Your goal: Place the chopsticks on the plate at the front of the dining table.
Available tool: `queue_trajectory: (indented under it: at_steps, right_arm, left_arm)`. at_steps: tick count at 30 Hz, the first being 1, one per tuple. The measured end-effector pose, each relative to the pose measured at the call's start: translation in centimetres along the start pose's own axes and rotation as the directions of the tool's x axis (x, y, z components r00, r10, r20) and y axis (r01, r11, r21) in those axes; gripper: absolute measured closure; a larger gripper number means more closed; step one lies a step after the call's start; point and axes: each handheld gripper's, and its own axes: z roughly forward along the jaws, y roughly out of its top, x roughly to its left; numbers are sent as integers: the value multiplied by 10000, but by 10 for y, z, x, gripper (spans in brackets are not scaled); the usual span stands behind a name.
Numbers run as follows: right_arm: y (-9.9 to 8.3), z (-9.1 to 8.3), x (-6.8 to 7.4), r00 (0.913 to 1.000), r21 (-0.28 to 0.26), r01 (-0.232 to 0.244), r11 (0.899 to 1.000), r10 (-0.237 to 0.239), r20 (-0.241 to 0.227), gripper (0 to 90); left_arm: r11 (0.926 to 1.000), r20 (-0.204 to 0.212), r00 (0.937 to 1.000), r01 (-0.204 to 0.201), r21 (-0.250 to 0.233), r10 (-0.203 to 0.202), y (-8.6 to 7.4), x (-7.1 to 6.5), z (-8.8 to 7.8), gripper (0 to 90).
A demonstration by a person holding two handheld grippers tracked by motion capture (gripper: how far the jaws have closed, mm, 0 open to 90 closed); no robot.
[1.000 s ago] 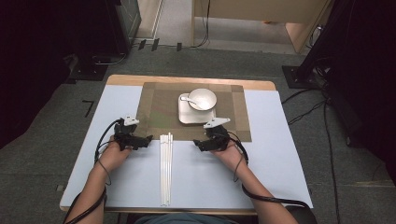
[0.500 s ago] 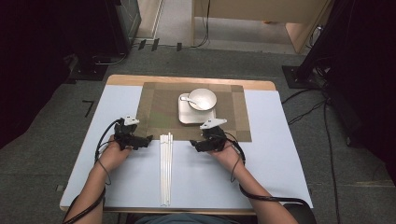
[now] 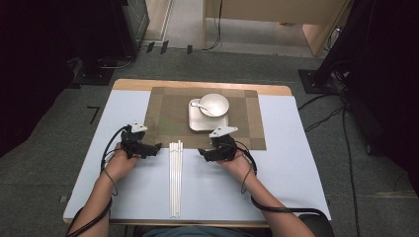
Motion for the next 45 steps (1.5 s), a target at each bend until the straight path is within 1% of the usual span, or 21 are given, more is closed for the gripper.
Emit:
queue_trajectory:
  at_steps: [2,7,10,14,34,40,45]
  right_arm:
    - [0,1,2,9999,8,80,10000,-80,-78,292]
    - [2,3,4,9998,76,-48,10000,49,-216,295]
    - [3,5,5,9998,-14,54,10000,-54,-216,295]
    - [4,5,9,9993,-127,59,9999,-63,-363,315]
    - [8,14,20,9979,-191,84,9998,-96,-647,308]
    - [11,17,22,9969,-249,167,9995,-185,-760,306]
    - [13,19,25,9968,-297,311,9991,-332,-733,305]
  left_arm:
    - [10000,-1,10000,2,1,-2,0,0,0,0]
    - [10000,31,10000,-26,43,26,1,0,0,0]
    - [10000,32,10000,-28,21,28,0,0,1,0]
    - [10000,37,10000,-27,17,27,0,0,1,0]
    - [10000,21,10000,-34,-2,34,0,0,0,0]
    - [10000,1,10000,-31,-25,31,0,0,0,0]
    - [10000,-18,10000,-26,-52,26,-1,-1,0,0]
